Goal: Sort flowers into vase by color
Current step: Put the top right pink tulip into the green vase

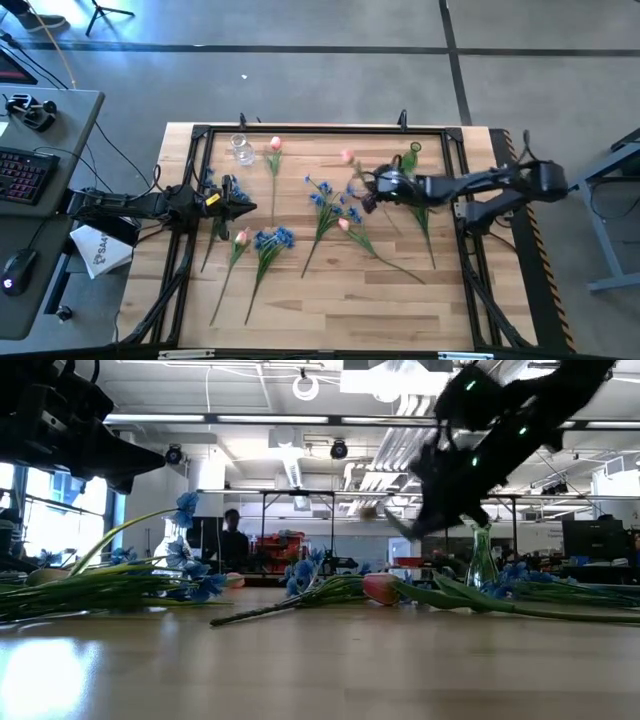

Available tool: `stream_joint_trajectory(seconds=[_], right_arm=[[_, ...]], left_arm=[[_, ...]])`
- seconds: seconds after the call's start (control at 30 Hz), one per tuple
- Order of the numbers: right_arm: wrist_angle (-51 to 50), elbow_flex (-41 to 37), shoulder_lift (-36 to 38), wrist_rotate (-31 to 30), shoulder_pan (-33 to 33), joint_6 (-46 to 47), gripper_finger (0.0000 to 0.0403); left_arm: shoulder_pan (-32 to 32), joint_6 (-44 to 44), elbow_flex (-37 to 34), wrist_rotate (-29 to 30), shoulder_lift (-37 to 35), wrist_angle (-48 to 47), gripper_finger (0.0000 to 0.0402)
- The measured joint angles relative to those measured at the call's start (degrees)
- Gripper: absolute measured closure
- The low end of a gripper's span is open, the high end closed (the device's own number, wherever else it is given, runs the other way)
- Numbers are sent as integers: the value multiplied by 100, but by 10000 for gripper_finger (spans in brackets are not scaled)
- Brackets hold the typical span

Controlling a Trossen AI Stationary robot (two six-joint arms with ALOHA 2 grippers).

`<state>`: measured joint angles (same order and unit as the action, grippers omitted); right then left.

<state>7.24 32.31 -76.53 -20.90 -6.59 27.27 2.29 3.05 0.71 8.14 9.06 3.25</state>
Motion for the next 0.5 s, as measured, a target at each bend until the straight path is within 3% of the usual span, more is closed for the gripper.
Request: stream_joint_trajectory(seconds=[0.1, 0.23, 0.33, 0.5], right_arm=[[2533, -760, 545, 603, 205, -887, 401], [5264, -1774, 1131, 466, 256, -1943, 402], [6452, -2249, 1512, -121, 161, -2908, 402], [7523, -2431, 2073, -741, -58, -4906, 402]], left_arm=[[1, 37, 0, -4, 2, -1, 398], [1, 81, 0, -6, 1, 1, 398], [1, 81, 0, -4, 0, 13, 398], [1, 79, 0, -4, 0, 159, 398]])
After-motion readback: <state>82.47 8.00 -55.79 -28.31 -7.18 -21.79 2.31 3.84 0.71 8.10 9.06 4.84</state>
